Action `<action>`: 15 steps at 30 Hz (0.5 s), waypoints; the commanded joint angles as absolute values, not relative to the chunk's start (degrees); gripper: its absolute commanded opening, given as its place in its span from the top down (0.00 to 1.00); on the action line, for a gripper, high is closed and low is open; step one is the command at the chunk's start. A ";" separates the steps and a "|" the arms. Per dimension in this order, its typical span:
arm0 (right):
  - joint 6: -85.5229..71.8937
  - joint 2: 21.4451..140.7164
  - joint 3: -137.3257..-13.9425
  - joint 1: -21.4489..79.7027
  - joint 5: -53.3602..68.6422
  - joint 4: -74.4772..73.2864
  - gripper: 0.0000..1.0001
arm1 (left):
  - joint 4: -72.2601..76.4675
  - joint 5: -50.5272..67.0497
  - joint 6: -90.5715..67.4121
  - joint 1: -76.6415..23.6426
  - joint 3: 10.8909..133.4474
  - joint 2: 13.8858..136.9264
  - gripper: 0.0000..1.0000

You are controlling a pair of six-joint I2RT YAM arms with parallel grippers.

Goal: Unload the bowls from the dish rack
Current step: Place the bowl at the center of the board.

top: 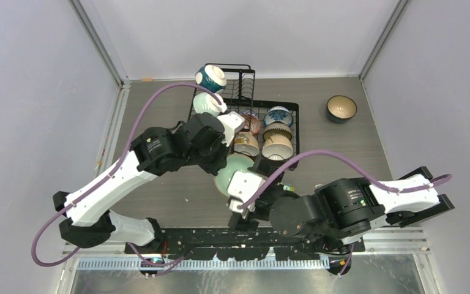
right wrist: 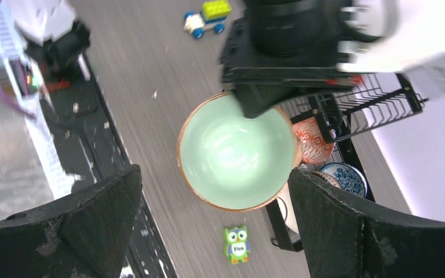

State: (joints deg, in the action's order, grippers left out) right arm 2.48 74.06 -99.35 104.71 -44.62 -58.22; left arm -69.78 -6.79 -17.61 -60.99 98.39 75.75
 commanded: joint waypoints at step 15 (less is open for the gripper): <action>-41.67 59.08 -91.00 75.56 -51.61 -48.24 0.04 | -62.64 -25.83 -40.16 -60.64 85.46 58.44 1.00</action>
